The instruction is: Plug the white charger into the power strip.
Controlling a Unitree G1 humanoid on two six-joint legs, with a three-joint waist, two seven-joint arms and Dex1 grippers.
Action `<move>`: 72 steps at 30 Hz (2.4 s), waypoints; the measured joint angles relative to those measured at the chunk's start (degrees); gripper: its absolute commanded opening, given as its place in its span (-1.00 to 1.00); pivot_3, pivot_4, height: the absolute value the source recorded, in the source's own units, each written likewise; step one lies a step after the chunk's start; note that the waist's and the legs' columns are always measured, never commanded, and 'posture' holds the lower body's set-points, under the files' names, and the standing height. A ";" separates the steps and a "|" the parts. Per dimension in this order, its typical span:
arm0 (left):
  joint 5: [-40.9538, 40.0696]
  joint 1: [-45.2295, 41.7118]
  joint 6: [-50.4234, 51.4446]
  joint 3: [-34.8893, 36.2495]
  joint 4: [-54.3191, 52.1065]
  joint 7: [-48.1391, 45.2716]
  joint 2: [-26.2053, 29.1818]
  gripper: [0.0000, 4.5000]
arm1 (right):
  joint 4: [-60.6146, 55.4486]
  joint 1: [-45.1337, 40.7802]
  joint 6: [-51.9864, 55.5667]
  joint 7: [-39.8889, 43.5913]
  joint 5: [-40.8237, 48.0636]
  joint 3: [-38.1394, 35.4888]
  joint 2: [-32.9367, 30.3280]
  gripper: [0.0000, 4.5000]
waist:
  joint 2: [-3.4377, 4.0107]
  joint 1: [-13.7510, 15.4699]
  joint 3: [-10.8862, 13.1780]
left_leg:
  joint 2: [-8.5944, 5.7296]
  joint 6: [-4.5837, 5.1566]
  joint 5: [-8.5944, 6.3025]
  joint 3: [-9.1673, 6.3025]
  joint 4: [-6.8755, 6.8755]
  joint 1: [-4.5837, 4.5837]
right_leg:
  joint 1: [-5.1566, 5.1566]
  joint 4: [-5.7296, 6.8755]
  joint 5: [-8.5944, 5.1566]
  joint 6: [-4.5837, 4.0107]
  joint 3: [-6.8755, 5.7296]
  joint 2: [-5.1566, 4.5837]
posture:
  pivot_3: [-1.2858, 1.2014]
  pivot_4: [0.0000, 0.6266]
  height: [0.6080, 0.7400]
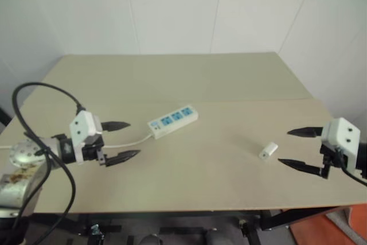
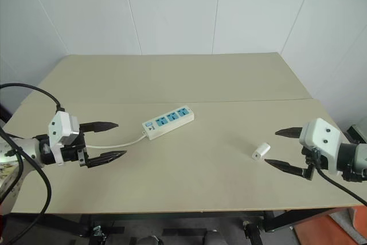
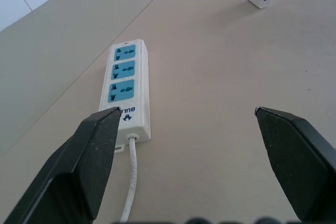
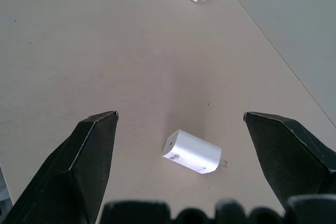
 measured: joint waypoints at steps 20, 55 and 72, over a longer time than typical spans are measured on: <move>8.18 -17.34 -9.17 -8.63 21.73 1.72 -6.96 0.99 | -0.13 -7.17 -0.53 0.23 0.73 4.45 0.62 1.00 | -0.02 0.32 -0.02 | -0.06 0.00 0.00 -0.02 0.02 -0.03 | 0.02 0.00 0.03 -0.01 -0.03 -0.02 | 0.03 -0.52 1.00; 22.50 -37.89 -36.19 -14.29 76.78 4.97 -29.48 0.99 | -3.74 -5.59 -0.17 -0.05 0.76 4.45 1.26 1.00 | -0.07 1.43 -0.05 | -0.12 0.01 0.00 -0.07 0.23 -0.15 | -0.02 0.08 0.07 0.05 -0.04 -0.03 | 0.03 -0.52 1.00; 23.09 -38.77 -40.36 -13.96 82.75 3.74 -29.69 0.46 | -6.12 -4.23 1.30 -0.10 2.16 3.85 1.37 1.00 | -0.04 1.42 -0.46 | -0.11 0.05 -0.02 -0.08 0.22 0.26 | 0.46 -0.01 0.05 0.08 -0.05 -0.02 | 0.03 -0.52 1.00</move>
